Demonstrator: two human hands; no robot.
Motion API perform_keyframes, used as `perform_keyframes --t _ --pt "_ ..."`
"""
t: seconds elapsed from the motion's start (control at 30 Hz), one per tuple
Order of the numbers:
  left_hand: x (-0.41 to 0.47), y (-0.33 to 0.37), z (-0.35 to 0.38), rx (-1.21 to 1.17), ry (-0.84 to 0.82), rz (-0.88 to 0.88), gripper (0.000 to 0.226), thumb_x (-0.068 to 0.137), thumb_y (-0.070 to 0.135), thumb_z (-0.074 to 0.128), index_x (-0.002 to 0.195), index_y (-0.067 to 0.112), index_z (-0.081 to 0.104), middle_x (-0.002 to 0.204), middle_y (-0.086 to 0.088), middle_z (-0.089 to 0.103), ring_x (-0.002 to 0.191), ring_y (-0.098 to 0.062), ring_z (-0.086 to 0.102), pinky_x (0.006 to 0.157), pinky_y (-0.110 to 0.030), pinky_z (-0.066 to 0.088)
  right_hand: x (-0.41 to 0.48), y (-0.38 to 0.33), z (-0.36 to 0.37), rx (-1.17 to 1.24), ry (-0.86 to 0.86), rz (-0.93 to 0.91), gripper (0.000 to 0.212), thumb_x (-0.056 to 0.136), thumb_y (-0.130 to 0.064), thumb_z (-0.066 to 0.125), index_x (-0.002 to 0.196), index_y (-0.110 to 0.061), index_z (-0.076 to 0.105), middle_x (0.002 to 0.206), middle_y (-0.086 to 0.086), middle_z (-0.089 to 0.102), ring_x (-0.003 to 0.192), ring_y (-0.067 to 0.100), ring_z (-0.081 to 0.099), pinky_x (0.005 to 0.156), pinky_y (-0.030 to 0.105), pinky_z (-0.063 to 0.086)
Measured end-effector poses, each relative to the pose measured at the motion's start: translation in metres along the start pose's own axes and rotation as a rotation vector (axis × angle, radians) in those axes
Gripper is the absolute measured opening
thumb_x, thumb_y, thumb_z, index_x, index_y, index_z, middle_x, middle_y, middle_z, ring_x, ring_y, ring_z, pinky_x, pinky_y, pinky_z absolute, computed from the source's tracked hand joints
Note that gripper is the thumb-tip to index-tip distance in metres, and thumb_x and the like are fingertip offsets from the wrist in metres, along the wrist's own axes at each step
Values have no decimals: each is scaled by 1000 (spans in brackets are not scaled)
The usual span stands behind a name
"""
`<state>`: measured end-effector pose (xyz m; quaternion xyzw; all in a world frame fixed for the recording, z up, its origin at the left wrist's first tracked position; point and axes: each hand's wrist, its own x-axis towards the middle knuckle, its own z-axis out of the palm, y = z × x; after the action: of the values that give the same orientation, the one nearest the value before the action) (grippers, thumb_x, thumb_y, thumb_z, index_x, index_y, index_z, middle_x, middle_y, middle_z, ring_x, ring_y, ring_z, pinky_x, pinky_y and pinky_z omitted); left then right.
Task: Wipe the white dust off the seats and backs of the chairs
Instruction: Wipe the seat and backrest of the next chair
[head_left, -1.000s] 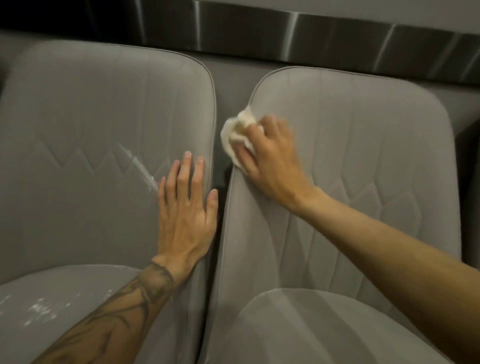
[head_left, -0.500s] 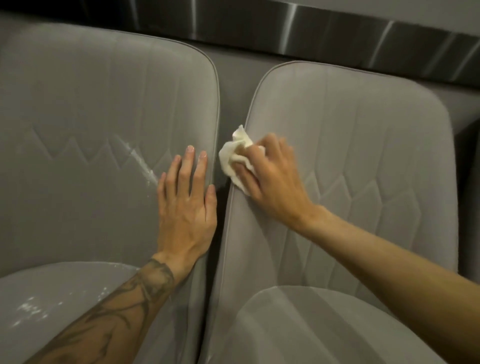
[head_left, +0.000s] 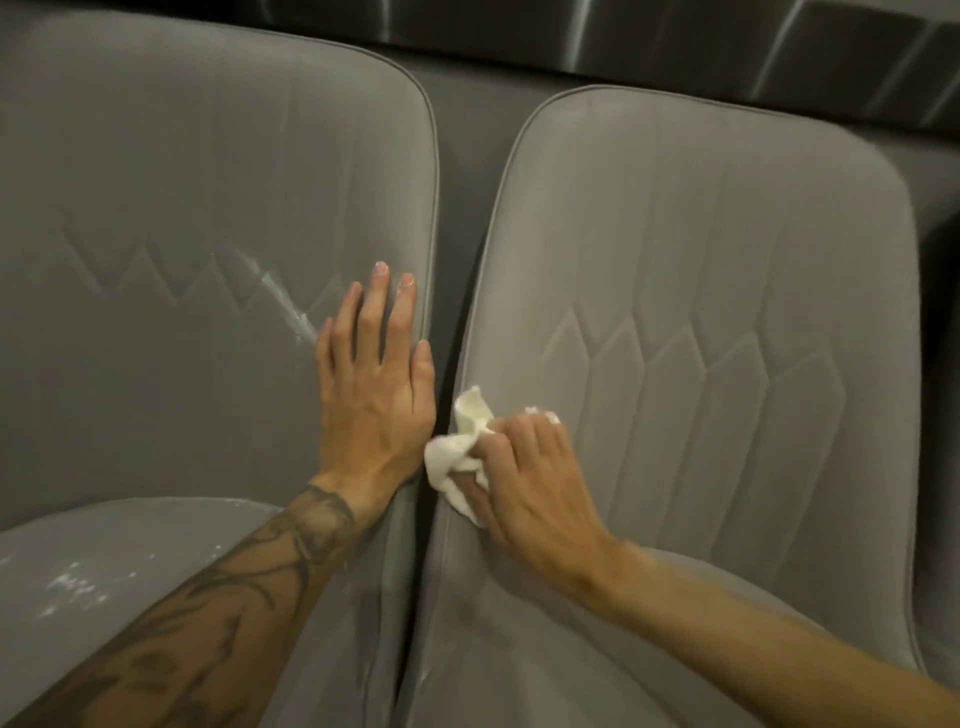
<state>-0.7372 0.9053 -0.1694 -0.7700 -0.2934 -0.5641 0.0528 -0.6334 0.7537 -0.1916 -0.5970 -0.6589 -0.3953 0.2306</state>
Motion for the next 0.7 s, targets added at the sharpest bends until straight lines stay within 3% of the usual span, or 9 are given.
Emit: perform_keyframes --t 0.1,0.2,0.33,0.43,0.5,0.63,0.7 --pt "0 1 -1 0 -5 -2 58 108 29 36 164 18 26 171 -6 23 156 -29 23 122 -57 26 67 29 -9 -101 151 148 27 100 -29 54 107 -4 60 98 17 53 84 32 48 75 48 43" --pt "0 2 -3 -2 -6 -7 58 107 29 36 164 19 25 171 -6 23 157 -29 22 123 -57 26 125 51 -21 -153 325 386 31 102 -34 49 109 -5 58 100 16 55 87 31 50 74 43 42" --pt "0 3 -4 22 -13 -15 59 107 29 35 164 18 26 171 -6 23 157 -30 23 123 -57 26 42 18 -2 -28 148 237 31 106 -30 44 106 -3 58 95 16 50 83 30 45 76 50 41" --pt "0 3 -4 15 -12 -15 59 107 29 37 164 18 27 171 -5 23 156 -29 24 122 -57 26 -55 -17 5 9 -103 -71 19 100 -27 54 94 -9 55 90 13 52 79 29 43 75 46 44" --pt "0 3 -3 18 -4 -13 59 107 29 38 164 19 27 171 -4 24 156 -28 24 123 -56 26 -64 -15 4 -9 -176 -185 21 100 -31 52 93 -12 57 91 10 55 79 30 46 76 45 47" --pt "0 2 -1 18 -17 -9 59 108 30 36 164 19 24 172 -5 21 157 -28 22 123 -55 25 19 7 -5 -79 37 99 25 103 -34 49 104 -10 53 95 13 49 81 29 42 72 41 35" --pt "0 1 -2 26 -40 -3 59 109 30 35 165 20 21 173 -5 18 158 -28 18 124 -55 24 39 4 -6 -100 57 184 25 103 -36 49 107 -11 51 96 10 47 81 25 39 70 38 31"
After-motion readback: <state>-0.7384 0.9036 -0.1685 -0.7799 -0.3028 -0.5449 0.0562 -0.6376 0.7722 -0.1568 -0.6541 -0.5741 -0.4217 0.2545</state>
